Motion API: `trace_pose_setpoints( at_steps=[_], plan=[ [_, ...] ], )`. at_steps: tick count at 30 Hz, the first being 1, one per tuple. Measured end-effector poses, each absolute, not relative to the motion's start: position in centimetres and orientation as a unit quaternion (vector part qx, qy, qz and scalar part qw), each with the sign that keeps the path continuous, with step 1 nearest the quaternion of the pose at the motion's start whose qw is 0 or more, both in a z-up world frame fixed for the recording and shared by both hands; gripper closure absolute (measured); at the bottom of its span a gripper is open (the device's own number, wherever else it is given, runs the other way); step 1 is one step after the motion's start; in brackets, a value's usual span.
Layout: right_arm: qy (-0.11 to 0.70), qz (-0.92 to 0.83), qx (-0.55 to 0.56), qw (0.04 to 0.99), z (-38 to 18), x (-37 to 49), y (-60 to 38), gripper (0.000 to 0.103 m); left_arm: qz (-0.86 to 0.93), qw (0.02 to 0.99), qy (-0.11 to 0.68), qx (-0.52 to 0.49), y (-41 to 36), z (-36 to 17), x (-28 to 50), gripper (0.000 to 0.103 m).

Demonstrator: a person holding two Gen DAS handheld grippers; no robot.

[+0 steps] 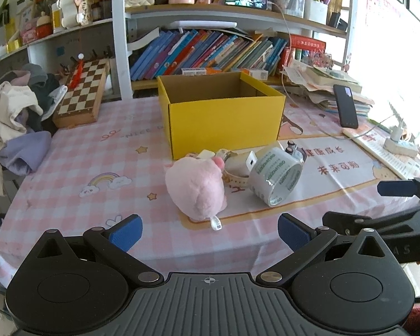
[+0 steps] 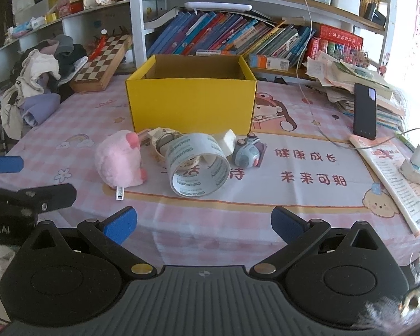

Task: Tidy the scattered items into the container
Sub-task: 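Move the left tool to the pink plush pig while the right tool approaches the tape roll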

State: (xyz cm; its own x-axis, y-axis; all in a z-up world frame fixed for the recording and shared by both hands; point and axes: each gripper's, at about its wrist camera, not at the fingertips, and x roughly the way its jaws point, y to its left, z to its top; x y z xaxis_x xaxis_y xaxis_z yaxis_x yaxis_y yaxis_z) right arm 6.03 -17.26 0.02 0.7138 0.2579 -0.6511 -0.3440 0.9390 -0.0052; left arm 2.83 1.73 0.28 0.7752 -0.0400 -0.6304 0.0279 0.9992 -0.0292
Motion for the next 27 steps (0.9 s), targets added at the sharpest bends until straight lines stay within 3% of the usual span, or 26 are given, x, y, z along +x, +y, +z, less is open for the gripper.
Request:
trace_pose_setpoints(
  at_steps=[27],
  plan=[
    [0.335, 0.18, -0.064, 0.922, -0.1, 7.8, -17.0, 0.0, -0.003, 0.941, 0.337, -0.041, 3.0, -0.3, 4.0, 0.0]
  ],
)
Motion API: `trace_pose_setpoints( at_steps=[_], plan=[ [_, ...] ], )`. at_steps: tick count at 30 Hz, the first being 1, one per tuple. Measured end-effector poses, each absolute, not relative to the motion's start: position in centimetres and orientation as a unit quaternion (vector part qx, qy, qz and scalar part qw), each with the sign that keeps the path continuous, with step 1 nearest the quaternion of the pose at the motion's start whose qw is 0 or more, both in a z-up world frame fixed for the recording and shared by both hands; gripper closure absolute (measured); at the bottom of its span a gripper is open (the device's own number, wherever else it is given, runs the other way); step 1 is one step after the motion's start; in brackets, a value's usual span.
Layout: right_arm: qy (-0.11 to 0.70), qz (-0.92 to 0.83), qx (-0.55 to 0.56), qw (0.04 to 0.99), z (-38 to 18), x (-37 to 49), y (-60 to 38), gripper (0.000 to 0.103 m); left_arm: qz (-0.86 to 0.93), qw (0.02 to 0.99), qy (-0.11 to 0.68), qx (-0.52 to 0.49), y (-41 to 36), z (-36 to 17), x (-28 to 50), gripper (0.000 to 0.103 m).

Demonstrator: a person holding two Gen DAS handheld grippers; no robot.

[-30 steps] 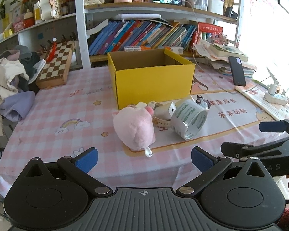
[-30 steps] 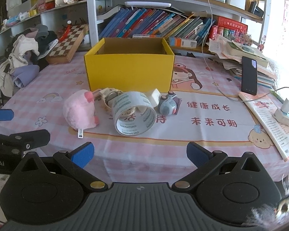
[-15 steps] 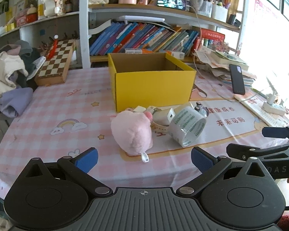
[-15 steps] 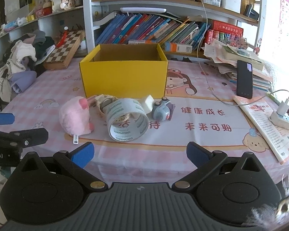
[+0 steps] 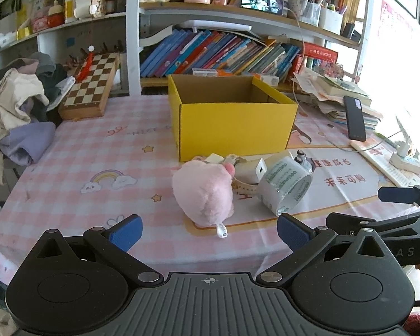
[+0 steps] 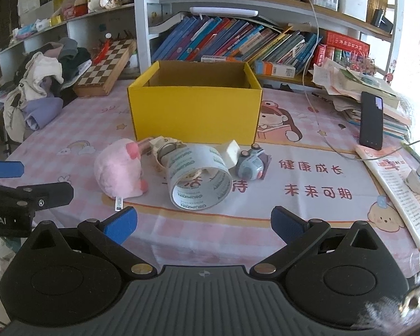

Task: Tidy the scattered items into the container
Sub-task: 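Move the left tool to the pink plush pig while the right tool approaches the tape roll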

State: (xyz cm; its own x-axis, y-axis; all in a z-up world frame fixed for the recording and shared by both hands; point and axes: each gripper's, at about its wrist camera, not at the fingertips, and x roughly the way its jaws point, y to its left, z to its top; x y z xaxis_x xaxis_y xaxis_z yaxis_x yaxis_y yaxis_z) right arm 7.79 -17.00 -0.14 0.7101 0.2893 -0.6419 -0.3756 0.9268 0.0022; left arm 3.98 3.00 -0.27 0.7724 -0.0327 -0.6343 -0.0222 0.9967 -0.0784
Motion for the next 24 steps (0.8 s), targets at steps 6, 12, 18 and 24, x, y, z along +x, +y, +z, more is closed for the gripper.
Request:
trace_pose_setpoints(
  at_steps=[6, 12, 18, 24],
  plan=[
    [0.349, 0.179, -0.06, 0.918, -0.7, 8.6, -17.1, 0.0, 0.007, 0.936, 0.348, -0.046, 3.4, -0.8, 4.4, 0.0],
    [0.354, 0.187, -0.059, 0.914, -1.1, 9.4, -16.7, 0.0, 0.019, 0.936, 0.348, -0.045, 3.7, -0.8, 4.6, 0.0],
    [0.354, 0.195, -0.062, 0.912, -1.2, 10.1, -16.4, 0.0, 0.024, 0.935, 0.35, -0.047, 3.7, -0.8, 4.9, 0.0],
    [0.362, 0.199, -0.066, 0.908, -1.3, 11.0, -16.1, 0.0, 0.027, 0.934, 0.353, -0.051, 3.9, -1.1, 5.3, 0.0]
  ],
)
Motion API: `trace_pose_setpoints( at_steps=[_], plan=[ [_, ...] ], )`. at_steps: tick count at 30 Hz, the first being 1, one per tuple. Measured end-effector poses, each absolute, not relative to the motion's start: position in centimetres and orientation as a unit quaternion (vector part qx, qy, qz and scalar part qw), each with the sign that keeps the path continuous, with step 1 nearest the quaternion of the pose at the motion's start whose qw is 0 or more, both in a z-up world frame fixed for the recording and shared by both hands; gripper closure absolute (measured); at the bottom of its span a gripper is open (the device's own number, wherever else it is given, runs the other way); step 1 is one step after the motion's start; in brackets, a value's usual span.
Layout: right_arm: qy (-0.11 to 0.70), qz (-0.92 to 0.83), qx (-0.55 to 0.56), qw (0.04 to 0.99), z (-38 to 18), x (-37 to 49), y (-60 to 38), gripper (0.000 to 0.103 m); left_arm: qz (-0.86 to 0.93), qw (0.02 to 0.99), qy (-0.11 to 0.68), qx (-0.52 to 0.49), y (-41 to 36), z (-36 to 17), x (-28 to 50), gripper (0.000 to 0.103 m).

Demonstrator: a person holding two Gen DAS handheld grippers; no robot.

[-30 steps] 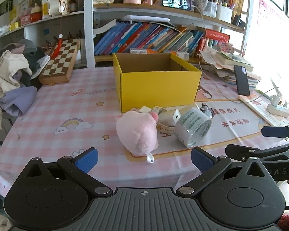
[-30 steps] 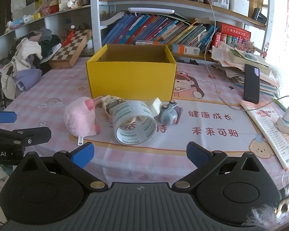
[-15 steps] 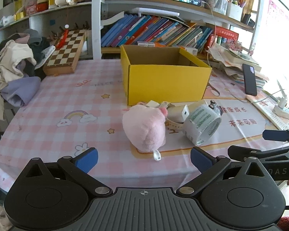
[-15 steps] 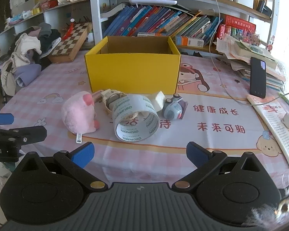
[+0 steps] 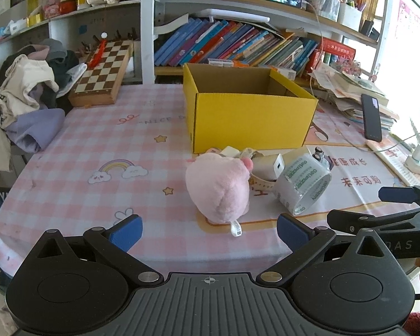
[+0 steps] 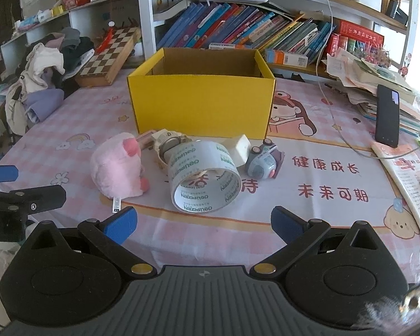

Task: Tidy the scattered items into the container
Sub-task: 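Move the left tool to the pink plush pig while the right tool approaches the tape roll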

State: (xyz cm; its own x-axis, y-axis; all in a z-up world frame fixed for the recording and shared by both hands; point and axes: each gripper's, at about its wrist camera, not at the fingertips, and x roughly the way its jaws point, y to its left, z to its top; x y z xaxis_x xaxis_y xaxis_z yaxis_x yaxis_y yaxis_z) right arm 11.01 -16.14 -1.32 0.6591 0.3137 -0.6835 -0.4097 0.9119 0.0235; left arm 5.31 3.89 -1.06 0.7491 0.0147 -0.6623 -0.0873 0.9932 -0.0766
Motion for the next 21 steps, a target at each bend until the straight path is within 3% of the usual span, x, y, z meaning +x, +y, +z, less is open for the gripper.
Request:
trace_pose_setpoints(
  at_steps=[21],
  plan=[
    [0.398, 0.216, -0.083, 0.888, -2.7, 15.8, -14.2, 0.0, 0.045, 0.923, 0.378, -0.064, 4.8, -2.4, 7.8, 0.0]
  ],
)
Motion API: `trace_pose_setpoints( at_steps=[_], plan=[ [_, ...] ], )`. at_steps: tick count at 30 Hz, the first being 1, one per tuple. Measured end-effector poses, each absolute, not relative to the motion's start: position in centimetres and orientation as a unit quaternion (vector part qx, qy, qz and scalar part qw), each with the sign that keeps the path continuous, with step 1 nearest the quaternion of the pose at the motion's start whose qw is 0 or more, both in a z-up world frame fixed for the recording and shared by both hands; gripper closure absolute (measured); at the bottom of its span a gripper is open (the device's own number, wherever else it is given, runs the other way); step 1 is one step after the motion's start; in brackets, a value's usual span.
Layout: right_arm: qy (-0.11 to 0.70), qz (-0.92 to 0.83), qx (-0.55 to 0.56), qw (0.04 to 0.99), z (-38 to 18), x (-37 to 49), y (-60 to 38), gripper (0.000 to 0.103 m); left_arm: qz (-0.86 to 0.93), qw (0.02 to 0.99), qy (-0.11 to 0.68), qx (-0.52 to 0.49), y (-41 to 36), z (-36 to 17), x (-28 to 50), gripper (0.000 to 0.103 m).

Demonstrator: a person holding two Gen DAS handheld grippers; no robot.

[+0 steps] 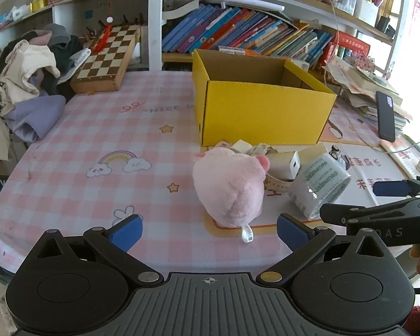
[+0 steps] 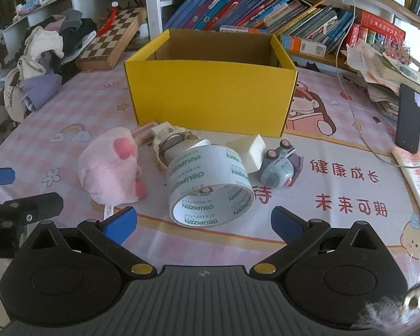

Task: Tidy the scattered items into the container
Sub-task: 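Move the left tool to the pink plush pig while the right tool approaches the tape roll, then close the left tool on the pig while the right tool grips the tape roll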

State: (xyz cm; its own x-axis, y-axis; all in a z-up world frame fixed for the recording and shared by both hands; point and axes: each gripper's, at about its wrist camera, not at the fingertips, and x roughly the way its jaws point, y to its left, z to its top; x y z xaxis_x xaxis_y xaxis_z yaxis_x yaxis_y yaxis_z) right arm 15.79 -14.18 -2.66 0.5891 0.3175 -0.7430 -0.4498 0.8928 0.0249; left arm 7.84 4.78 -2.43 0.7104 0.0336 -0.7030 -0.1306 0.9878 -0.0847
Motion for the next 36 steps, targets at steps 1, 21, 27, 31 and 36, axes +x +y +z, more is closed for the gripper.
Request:
trace_pose_setpoints(
  at_steps=[1, 21, 27, 31, 36],
  plan=[
    [0.401, 0.217, -0.082, 0.886, -2.7, 16.1, -14.1, 0.0, 0.046, 0.922, 0.379, -0.065, 4.8, -2.5, 7.9, 0.0],
    [0.439, 0.239, -0.083, 0.862, -4.6, 21.1, -13.1, 0.002, 0.038, 0.915, 0.398, -0.048, 4.2, -4.1, 12.0, 0.007],
    [0.451, 0.247, -0.075, 0.854, -5.1, 22.1, -13.2, 0.012, 0.025, 0.913, 0.405, -0.029, 3.6, -4.9, 13.6, 0.008],
    [0.453, 0.255, -0.074, 0.851, -5.1, 22.5, -13.3, 0.021, 0.019, 0.913, 0.407, -0.023, 3.4, -5.3, 14.5, 0.008],
    [0.458, 0.249, -0.069, 0.851, -5.1, 23.1, -13.9, 0.021, 0.016, 0.911, 0.411, -0.027, 3.5, -5.7, 15.6, 0.008]
  ],
)
